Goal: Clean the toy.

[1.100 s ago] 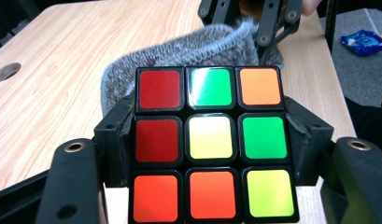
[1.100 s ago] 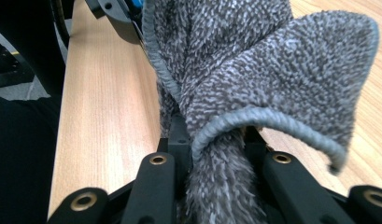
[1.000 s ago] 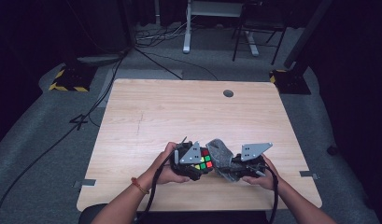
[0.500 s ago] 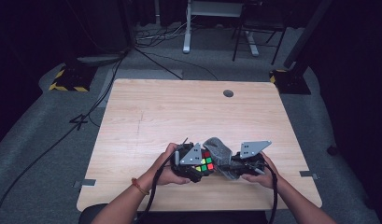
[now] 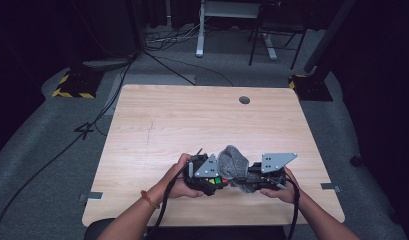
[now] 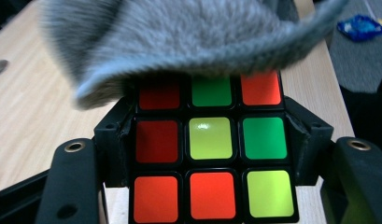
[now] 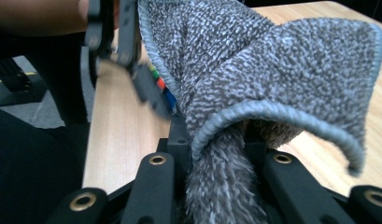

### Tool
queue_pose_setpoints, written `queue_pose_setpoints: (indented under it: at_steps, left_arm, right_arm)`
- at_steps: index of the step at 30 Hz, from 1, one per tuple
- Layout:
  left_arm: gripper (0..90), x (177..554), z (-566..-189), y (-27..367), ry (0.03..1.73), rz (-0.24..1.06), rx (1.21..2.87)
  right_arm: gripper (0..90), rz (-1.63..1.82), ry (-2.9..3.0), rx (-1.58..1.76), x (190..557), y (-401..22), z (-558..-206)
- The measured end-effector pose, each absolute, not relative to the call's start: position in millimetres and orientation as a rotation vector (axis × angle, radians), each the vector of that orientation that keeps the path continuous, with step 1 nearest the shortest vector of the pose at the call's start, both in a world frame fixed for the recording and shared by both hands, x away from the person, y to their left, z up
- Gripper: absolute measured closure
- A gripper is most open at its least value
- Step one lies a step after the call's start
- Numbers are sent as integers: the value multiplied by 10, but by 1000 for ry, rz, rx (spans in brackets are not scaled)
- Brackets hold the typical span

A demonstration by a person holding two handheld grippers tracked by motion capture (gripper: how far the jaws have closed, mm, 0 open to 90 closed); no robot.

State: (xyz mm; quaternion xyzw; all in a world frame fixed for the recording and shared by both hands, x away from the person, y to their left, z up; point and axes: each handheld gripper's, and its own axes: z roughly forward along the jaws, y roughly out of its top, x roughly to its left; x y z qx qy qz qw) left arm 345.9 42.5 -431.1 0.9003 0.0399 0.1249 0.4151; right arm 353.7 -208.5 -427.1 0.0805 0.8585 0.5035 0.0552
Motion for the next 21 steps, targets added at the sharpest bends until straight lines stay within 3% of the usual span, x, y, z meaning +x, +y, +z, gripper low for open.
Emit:
queue_pose_setpoints:
  at_steps: [12, 21]
  left_arm:
    - [335, 3457, -4181, 524, 111, 293, 2174]
    - [335, 3496, -4257, 502, 118, 308, 2222]
  right_arm:
    - [736, 1384, 2707, 351, 3654, -2110, -4516]
    - [735, 1544, 2635, 230, 3496, -2128, -4331]
